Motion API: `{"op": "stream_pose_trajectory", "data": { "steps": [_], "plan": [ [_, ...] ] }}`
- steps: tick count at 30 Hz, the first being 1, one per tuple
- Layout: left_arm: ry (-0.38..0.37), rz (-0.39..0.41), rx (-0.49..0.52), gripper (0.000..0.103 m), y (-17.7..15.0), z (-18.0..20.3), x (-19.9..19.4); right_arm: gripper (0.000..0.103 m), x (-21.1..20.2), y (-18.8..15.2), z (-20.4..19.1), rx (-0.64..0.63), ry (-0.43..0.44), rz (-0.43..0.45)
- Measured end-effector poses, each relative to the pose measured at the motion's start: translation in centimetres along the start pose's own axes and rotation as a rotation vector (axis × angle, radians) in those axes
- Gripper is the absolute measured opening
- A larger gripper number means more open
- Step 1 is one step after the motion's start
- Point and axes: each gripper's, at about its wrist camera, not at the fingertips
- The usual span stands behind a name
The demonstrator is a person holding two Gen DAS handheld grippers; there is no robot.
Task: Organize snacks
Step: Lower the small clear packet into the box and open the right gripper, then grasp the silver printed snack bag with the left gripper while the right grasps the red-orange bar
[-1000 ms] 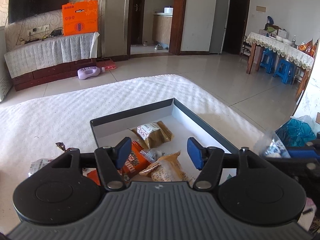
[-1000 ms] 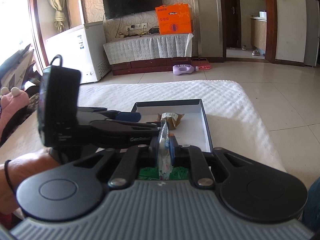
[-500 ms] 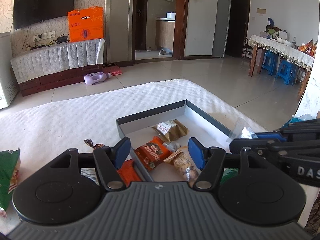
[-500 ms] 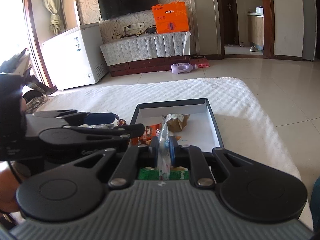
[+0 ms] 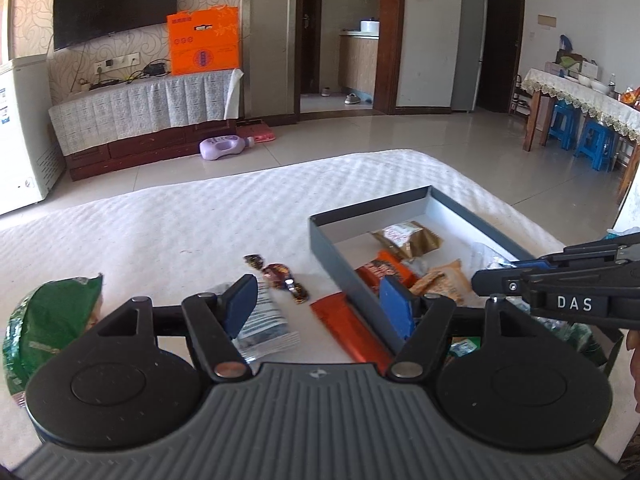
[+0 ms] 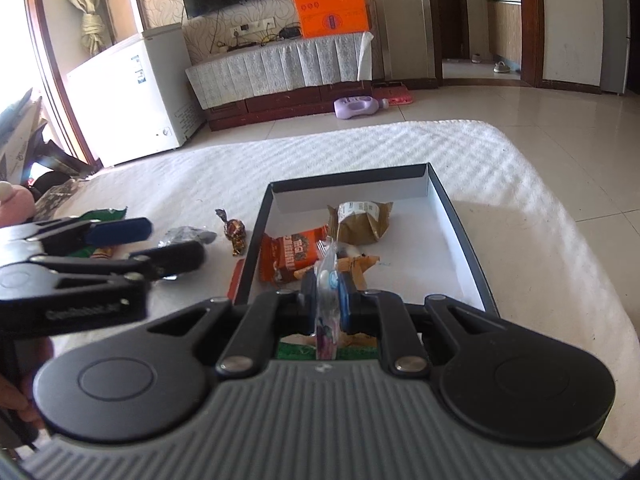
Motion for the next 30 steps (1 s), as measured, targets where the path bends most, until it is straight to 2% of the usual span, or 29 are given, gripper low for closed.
{"op": "stream_pose_trajectory", "data": {
  "steps": [9, 11, 13, 15, 23, 30],
  "plan": [
    [0.039, -0.025, -0.012, 0.073, -0.8, -2.8, 0.0, 0.018, 1.2, -0.2, -0.7, -0.028, -0.030, -0.027],
    [0.048, -0.033, -0.016, 0.074, -0.8, -3.0, 0.4, 0.027, 1.1, -0.2, -1.0, -0.046, -0.033, -0.024],
    [0.056, -0.043, -0.022, 0.074, -1.0, -3.3, 0.8, 0.045, 0.6, -0.2, -1.4, -0.069, -0.045, -0.007],
    [0.065, -0.056, -0.025, 0.080, -1.1, -3.4, 1.4, 0.051, -0.1, -0.2, -1.6, -0.095, -0.058, 0.013],
    [0.092, -0.100, -0.041, 0.083, -1.4, -2.9, 4.7, 0.052, -2.6, 0.2, -0.8, -0.086, -0.064, 0.067],
    [0.136, -0.156, -0.066, 0.080, -2.0, -2.3, 8.3, 0.052, -3.1, 0.2, -0.6, -0.107, -0.032, 0.065]
  ]
}}
Point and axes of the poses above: each gripper's, at about its wrist camera, not at the fingertips, and x roughly the way its jaws point, z to its right, y to its top, and after that the axes turned 11 degrees about y, right-handed
